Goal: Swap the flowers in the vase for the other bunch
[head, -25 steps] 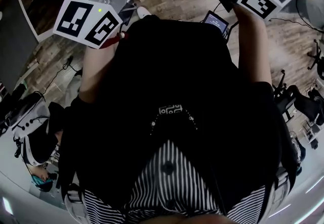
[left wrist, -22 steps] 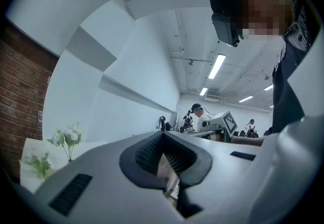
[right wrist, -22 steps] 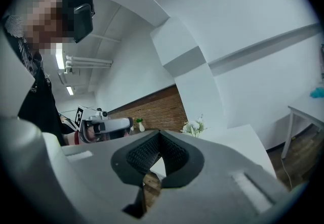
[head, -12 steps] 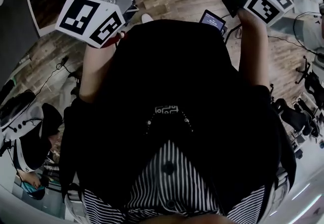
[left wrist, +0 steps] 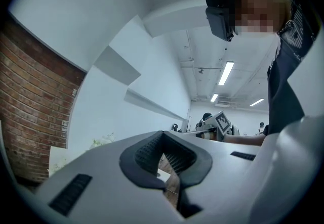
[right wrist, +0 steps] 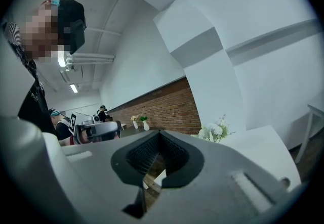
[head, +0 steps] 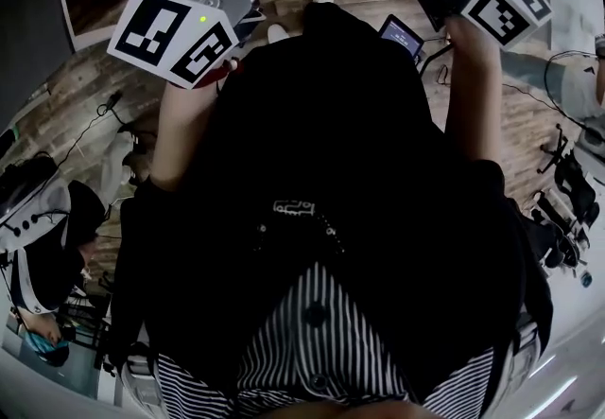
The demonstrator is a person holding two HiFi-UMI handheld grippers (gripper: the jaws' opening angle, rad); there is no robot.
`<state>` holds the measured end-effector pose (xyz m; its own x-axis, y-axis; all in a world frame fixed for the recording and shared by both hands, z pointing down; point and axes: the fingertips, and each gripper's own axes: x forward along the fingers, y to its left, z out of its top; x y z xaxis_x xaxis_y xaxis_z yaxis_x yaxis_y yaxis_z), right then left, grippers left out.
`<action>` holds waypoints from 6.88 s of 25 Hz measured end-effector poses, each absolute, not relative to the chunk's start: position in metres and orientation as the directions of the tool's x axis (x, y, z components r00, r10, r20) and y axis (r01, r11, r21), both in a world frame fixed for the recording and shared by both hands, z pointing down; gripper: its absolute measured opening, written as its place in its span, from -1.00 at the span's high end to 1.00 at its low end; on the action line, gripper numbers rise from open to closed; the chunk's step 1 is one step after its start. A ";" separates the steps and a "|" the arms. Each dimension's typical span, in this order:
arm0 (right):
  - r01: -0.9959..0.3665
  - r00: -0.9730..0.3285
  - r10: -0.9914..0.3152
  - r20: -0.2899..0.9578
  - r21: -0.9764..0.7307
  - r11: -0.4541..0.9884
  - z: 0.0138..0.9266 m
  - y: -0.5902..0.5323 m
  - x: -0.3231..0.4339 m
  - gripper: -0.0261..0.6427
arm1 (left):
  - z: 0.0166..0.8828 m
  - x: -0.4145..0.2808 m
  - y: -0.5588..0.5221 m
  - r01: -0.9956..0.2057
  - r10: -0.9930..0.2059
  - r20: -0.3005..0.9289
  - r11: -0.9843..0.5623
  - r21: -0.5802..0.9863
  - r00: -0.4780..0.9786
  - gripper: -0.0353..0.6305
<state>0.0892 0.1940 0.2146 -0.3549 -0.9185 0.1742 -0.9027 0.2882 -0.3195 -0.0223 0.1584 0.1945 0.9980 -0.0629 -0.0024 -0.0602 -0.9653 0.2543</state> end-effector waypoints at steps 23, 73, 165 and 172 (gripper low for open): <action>-0.819 -0.520 -0.844 0.130 -0.358 0.449 0.214 0.049 0.167 0.91 | 0.181 0.078 0.034 -0.177 -0.165 0.071 -0.961 0.211 0.984 0.88; -0.787 -0.500 -0.827 0.257 -0.534 0.310 0.303 -0.057 0.221 0.84 | 0.254 0.129 -0.113 -0.200 -0.126 0.221 -0.913 0.355 0.967 0.88; -0.936 -0.330 -0.835 0.441 -0.265 0.230 0.422 -0.086 0.218 0.87 | 0.268 0.073 -0.122 -0.266 -0.205 0.196 -0.887 0.378 0.959 0.88; -0.939 -0.321 -0.865 0.385 -0.247 0.239 0.373 -0.082 0.212 0.87 | 0.263 0.073 -0.118 -0.218 -0.159 0.182 -0.902 0.373 0.970 0.88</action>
<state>0.2120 -0.0821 0.3729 -0.3211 -0.8653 0.3849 -0.9392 0.2385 -0.2472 0.0730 -0.1178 0.2631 0.9703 -0.1594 0.1819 -0.2181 -0.9018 0.3730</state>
